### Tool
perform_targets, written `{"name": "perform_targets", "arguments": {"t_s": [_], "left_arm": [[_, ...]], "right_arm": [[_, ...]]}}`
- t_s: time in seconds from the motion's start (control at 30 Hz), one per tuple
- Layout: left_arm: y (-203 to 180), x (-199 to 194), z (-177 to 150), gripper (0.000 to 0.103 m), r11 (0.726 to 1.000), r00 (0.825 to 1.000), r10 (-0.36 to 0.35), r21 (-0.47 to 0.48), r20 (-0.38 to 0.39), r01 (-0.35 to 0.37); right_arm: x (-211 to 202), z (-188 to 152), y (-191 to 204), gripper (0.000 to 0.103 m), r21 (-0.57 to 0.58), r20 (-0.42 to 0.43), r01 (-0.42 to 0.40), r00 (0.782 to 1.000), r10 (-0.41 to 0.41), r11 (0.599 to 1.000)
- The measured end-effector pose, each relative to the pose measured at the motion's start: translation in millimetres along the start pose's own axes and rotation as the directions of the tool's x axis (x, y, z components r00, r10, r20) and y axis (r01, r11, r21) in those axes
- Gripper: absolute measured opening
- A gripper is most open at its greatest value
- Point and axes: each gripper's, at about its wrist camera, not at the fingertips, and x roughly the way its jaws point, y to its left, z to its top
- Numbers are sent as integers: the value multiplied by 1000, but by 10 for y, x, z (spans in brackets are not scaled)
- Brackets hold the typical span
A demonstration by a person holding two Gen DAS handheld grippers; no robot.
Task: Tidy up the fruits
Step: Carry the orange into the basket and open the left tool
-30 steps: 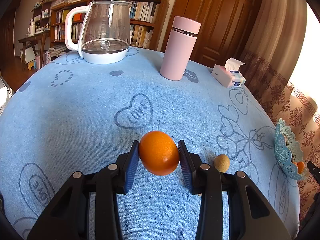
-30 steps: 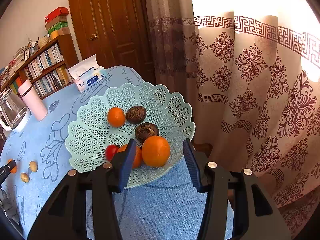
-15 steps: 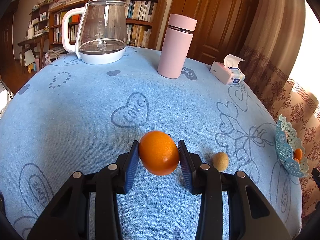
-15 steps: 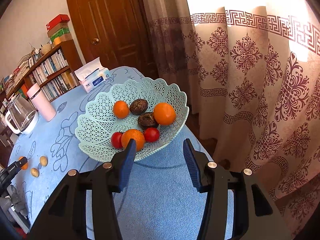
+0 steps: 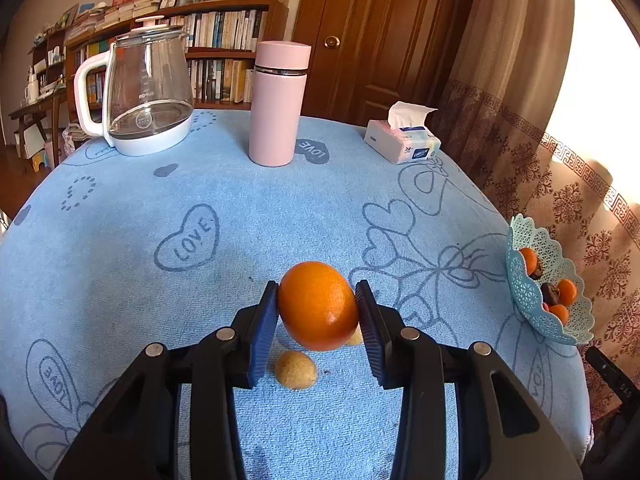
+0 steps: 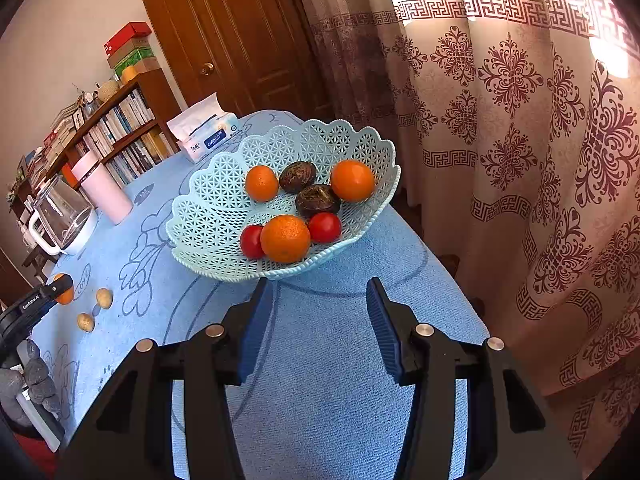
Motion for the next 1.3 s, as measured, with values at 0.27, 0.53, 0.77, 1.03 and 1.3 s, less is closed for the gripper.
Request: {"name": "perform_targets", "arguments": {"t_s": [0.27,0.53,0.77,1.03,1.3], "left_arm": [[-663,34,63,39,990,996,-89,113,-3,88],[-1367,114,86,39,957,984,-177,231,-18,176],[-1795,271,99,40,930,971,-232,282,-50,237],[-2061,442,33,40,910,964,-251,319,-86,265],[-2068,523,0,41,911,965,-242,319,-96,261]], "right_arm": [[17,-40,-63,50,23,-8,-26,1000,26,999],[35,-77,-66,51,23,-18,-52,998,52,998],[58,-97,-74,51,28,-26,-68,997,69,997],[81,-118,-52,51,20,-33,-76,997,76,997],[96,-127,-46,51,20,-37,-76,996,76,997]]}}
